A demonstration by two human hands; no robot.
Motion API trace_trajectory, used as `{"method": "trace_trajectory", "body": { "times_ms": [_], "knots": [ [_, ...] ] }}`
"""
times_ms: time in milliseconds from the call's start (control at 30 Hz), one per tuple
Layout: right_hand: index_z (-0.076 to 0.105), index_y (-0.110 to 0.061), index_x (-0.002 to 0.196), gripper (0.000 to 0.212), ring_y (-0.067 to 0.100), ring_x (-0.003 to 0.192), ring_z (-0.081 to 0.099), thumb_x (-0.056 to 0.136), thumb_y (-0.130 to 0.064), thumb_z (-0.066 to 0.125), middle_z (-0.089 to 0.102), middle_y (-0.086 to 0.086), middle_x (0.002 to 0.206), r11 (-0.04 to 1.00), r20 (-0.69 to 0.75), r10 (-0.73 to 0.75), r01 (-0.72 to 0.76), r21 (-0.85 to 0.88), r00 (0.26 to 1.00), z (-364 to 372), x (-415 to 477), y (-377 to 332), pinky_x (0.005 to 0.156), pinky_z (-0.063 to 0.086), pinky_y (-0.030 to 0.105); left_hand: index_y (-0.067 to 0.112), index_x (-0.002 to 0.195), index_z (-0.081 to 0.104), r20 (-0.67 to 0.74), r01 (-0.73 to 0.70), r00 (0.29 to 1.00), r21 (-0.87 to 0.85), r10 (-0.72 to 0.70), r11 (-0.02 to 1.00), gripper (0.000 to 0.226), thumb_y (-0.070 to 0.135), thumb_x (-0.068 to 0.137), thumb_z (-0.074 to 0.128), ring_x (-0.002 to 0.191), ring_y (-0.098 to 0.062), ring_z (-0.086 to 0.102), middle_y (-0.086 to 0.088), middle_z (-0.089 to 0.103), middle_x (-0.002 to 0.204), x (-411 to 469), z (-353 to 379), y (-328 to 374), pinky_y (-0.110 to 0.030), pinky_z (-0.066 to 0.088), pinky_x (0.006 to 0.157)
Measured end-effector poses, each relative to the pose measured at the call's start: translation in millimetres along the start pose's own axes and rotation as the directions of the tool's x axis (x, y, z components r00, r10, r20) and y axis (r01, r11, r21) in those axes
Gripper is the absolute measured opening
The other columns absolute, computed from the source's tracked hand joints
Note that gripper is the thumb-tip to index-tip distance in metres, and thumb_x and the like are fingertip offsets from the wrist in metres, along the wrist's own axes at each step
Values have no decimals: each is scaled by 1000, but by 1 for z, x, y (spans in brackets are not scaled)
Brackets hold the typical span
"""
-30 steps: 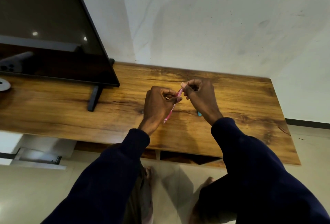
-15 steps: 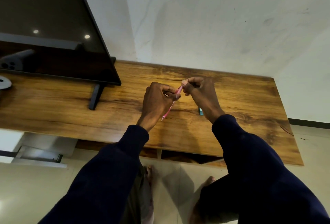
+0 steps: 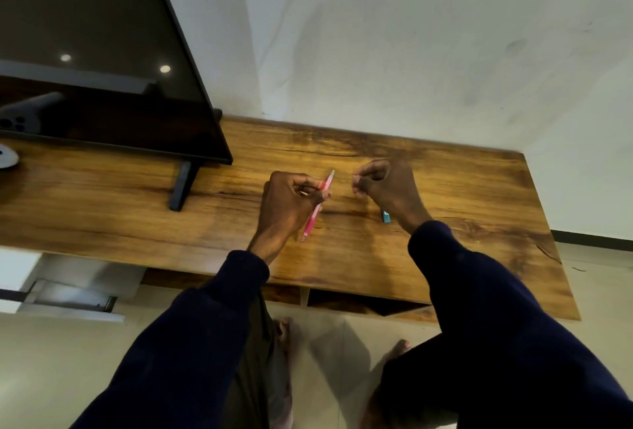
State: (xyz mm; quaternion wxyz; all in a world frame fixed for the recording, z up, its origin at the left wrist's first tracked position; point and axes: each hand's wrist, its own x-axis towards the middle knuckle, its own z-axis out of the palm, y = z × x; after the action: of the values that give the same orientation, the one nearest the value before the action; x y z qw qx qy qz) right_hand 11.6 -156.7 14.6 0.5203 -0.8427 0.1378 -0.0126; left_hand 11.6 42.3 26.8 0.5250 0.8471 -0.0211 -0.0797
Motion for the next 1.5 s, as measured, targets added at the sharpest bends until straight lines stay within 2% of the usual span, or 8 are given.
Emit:
{"method": "trace_trajectory", "body": {
  "times_ms": [100, 233, 367, 567, 767, 933, 1400, 1500],
  "knots": [
    [76, -7, 88, 3, 21, 72, 76, 89, -5, 78, 77, 7, 78, 989, 40, -9, 15, -146, 999, 7, 8, 8, 70, 65, 30, 6, 109, 78, -14, 29, 999, -12, -29, 999, 27, 14, 83, 83, 94, -18, 76, -7, 79, 106, 2, -1, -4, -45, 64, 88],
    [79, -8, 87, 3, 12, 76, 69, 87, -5, 81, 75, 3, 81, 957, 69, -75, 91, -274, 995, 6, 17, 15, 72, 54, 21, 7, 107, 79, -7, 48, 999, -29, -48, 998, 25, 15, 84, 84, 91, -18, 77, -6, 79, 101, 3, -1, -8, -45, 65, 85],
    [80, -8, 90, 4, 4, 80, 65, 87, -6, 80, 75, 2, 87, 941, 76, -76, 96, -326, 994, 8, 22, 20, 71, 46, 9, 8, 106, 79, -2, 58, 998, -33, -58, 998, 23, 14, 84, 84, 90, -17, 76, -4, 79, 98, 3, 0, -7, -44, 65, 85],
    [81, -10, 89, 5, -1, 77, 64, 89, -6, 78, 76, 0, 86, 929, 33, -96, 102, -357, 995, 11, 24, 24, 67, 44, 4, 7, 105, 79, 1, 87, 996, -51, -87, 995, 25, 15, 83, 85, 91, -21, 77, -7, 79, 99, 3, 0, -8, -49, 65, 86],
    [79, -10, 95, 5, 3, 77, 69, 91, -9, 77, 76, 0, 88, 986, -54, -109, 102, -132, 993, -2, 12, 9, 69, 52, 10, 10, 106, 79, 15, 91, 996, -57, -90, 994, 24, 17, 83, 84, 90, -17, 77, -4, 79, 98, 2, 0, -5, -45, 65, 86],
    [78, 1, 105, 20, 14, 76, 73, 92, -14, 76, 78, 19, 96, 975, 123, -137, 112, 191, 983, -19, 3, -22, 67, 59, 20, 7, 109, 79, 31, 85, 996, -104, -83, 991, 25, 12, 84, 83, 92, -19, 77, -6, 80, 102, -3, -1, 2, -44, 66, 85],
    [80, -5, 99, 17, 16, 72, 72, 87, -17, 81, 80, 10, 88, 985, 181, -140, 118, 124, 974, -18, -6, -39, 69, 61, 23, 9, 107, 80, 35, 20, 999, -127, -15, 992, 24, 13, 84, 83, 89, -14, 76, -3, 80, 99, -5, -7, 16, -32, 65, 76],
    [80, -5, 97, 16, 10, 68, 70, 88, -19, 81, 79, 5, 83, 989, 193, -131, 114, 95, 972, -19, -3, -39, 66, 59, 20, 8, 107, 79, 41, 11, 999, -114, -6, 993, 24, 13, 84, 83, 90, -15, 76, -4, 80, 100, -6, -7, 17, -31, 64, 76]
  ]
}}
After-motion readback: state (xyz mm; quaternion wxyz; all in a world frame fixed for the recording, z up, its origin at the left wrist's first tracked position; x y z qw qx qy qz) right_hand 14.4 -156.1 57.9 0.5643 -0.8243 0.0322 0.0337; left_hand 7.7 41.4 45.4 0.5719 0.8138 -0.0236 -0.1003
